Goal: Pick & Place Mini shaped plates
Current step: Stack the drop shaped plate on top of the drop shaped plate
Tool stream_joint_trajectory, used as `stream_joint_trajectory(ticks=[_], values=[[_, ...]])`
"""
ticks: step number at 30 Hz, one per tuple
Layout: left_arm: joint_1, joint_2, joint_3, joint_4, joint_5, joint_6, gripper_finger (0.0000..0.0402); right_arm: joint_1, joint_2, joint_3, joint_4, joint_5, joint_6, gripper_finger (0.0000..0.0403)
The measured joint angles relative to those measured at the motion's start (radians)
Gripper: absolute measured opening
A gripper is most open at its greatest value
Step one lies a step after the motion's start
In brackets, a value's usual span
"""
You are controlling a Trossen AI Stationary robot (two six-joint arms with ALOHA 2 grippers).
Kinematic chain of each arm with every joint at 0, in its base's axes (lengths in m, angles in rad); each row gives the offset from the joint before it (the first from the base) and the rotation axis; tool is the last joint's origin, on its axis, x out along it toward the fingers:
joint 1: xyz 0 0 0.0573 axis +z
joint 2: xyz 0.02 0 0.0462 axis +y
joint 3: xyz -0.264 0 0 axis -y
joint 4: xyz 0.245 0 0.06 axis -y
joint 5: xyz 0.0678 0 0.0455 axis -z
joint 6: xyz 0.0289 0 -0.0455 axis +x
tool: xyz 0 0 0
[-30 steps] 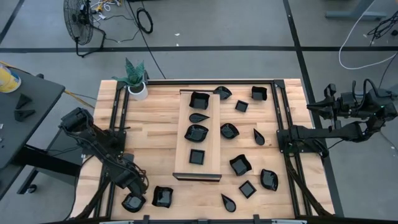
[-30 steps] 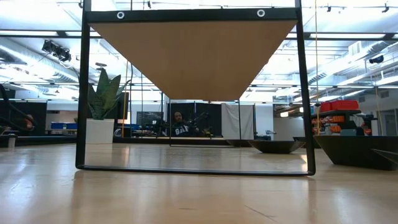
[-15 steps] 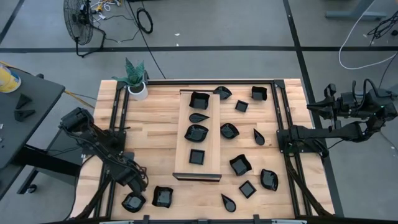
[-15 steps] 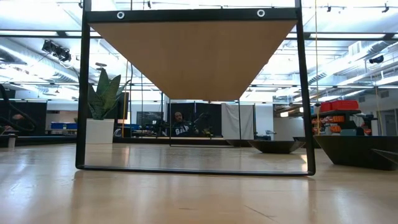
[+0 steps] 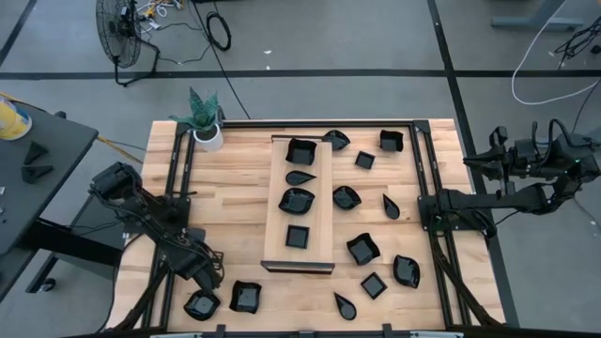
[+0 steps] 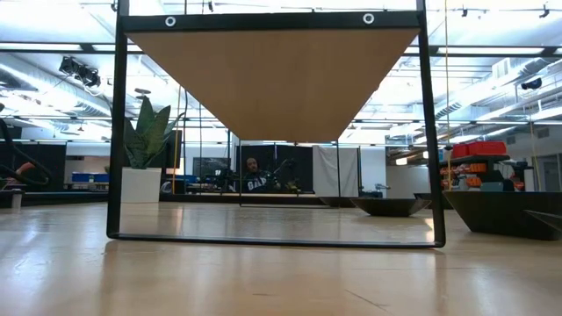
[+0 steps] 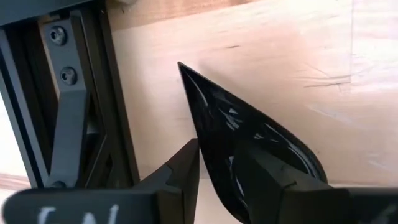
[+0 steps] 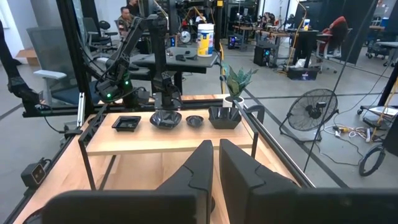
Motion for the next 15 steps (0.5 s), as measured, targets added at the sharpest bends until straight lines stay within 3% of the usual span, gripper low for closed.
stream_joint_trajectory(ticks=[9, 15], values=[[0.000, 0.000, 0.000, 0.001, 0.000, 0.005, 0.0046, 0.000, 0.000, 0.000, 0.000, 0.000, 0.000, 0.0034], [0.000, -0.001, 0.001, -0.001, -0.001, 0.006, 0.0027, 0.000, 0.000, 0.000, 0.000, 0.000, 0.000, 0.0034]])
